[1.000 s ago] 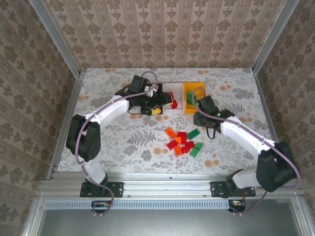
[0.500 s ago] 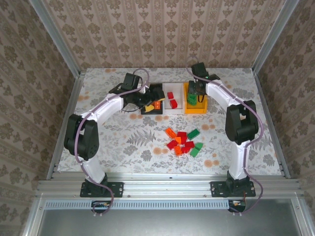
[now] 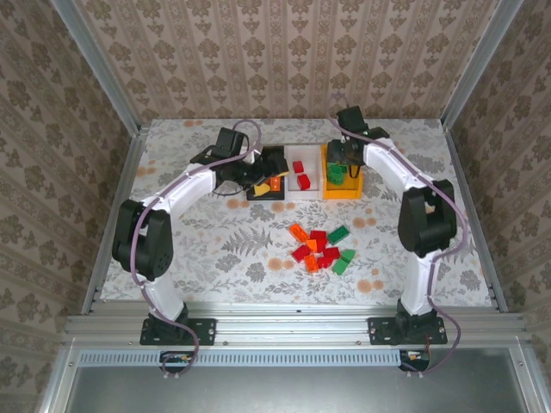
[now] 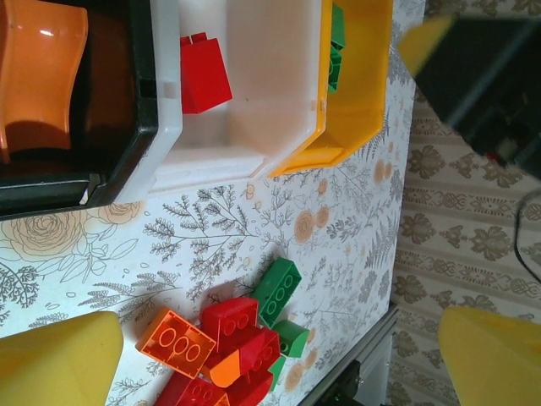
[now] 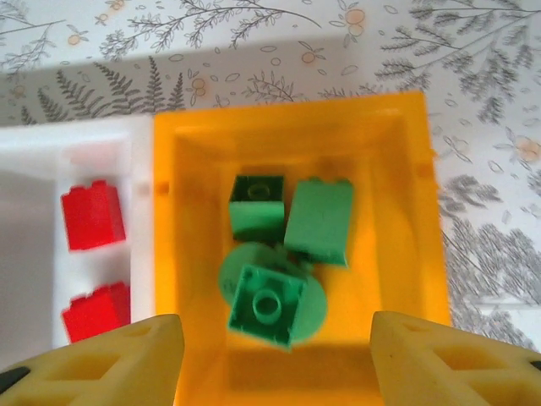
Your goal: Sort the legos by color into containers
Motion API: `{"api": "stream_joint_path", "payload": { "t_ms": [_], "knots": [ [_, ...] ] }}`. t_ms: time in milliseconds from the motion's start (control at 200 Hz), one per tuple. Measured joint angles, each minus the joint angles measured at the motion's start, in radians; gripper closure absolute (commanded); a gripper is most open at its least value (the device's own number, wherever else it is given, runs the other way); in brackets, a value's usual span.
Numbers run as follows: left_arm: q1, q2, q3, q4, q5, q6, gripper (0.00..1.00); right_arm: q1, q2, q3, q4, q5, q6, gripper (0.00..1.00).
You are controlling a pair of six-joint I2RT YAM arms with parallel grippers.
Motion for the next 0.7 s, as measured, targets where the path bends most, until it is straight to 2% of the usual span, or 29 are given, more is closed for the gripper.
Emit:
{"api": "stream_joint_path", "payload": {
  "t_ms": [100, 255, 460, 700],
  "knots": [
    [-0.011, 0.0, 0.0, -0.002, -0.002, 0.0, 0.04, 0.049, -0.206, -0.207, 0.049, 0.027, 0.009, 0.4],
    [-0.045, 0.0, 0.0, -0.008, -0.017, 0.0, 0.05, 0.192, -0.487, -0.524, 0.124, 0.043, 0.079, 0.38],
    [-0.074, 0.0, -0.001, -0.008, -0.024, -0.004, 0.05, 0.25, -0.556, -0.818, 0.151, 0.043, 0.227, 0.38],
    [-0.092, 0.0, -0.001, -0.015, -0.027, -0.004, 0.05, 0.26, -0.76, -0.982, 0.125, 0.042, 0.357, 0.4]
  ]
}}
